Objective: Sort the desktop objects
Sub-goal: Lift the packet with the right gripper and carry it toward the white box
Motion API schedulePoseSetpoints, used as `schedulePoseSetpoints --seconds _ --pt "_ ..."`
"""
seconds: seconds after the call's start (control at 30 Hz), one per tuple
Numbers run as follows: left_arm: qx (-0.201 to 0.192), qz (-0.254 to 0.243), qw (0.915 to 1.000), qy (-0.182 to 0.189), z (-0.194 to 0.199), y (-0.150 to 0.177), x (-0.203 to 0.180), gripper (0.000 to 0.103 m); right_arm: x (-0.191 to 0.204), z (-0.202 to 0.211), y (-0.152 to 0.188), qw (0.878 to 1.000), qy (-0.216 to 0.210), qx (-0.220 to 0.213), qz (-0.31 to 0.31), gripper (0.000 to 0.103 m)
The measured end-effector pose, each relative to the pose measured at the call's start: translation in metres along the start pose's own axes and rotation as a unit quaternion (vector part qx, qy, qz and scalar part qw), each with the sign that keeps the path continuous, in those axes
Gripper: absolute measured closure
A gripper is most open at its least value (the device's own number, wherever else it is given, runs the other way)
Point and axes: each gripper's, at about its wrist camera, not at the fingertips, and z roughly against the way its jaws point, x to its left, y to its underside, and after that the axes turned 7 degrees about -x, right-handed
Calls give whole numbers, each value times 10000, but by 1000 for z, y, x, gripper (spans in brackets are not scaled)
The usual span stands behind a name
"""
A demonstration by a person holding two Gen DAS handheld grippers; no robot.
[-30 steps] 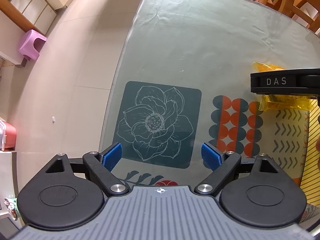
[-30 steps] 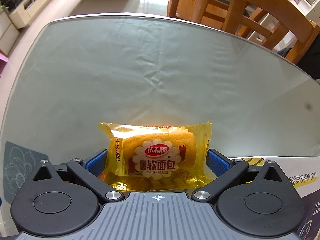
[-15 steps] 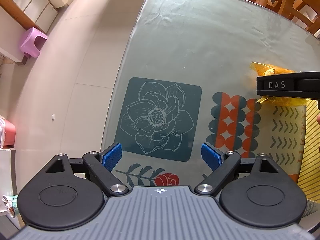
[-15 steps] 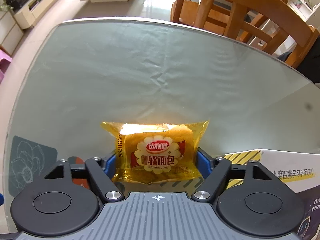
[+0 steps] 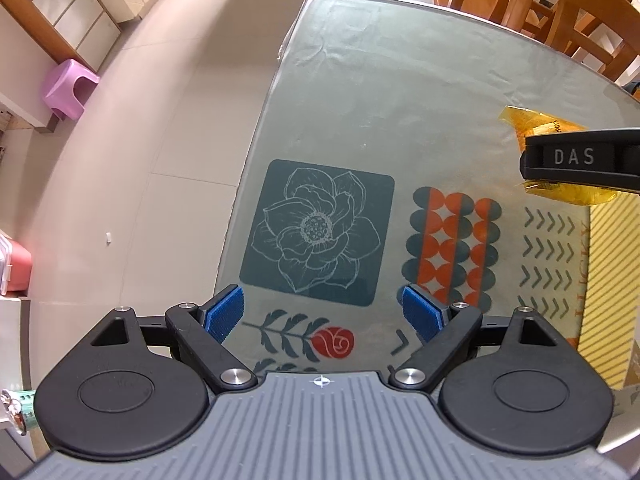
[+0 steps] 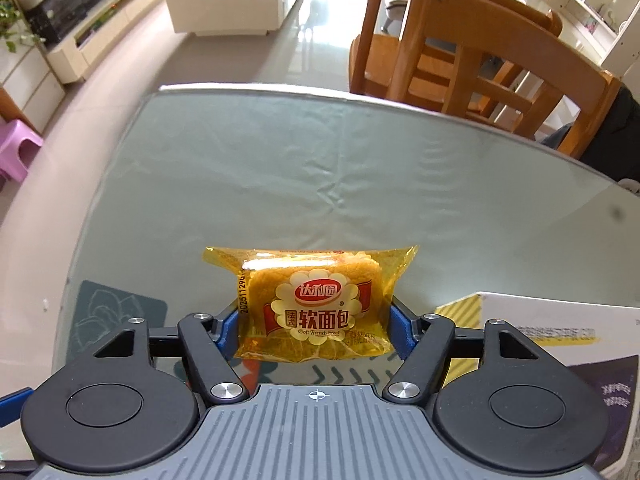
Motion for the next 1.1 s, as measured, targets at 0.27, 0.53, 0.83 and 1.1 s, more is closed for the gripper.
schedulePoseSetpoints --seconds 0.27,0.53,0.83,1.1 --pt "-193 -45 9998 41 33 16 -4 0 -11 41 21 9999 -18 -144 -14 35" --pt "-246 -159 9995 106 62 47 -14 0 -25 82 53 9997 38 -236 -45 35" --pt "-271 -324 9989 222 87 90 -35 0 -48 120 98 9994 108 -256 -184 35" --pt "-256 -445 9984 221 107 124 -51 0 -74 140 138 9988 142 -208 -413 35"
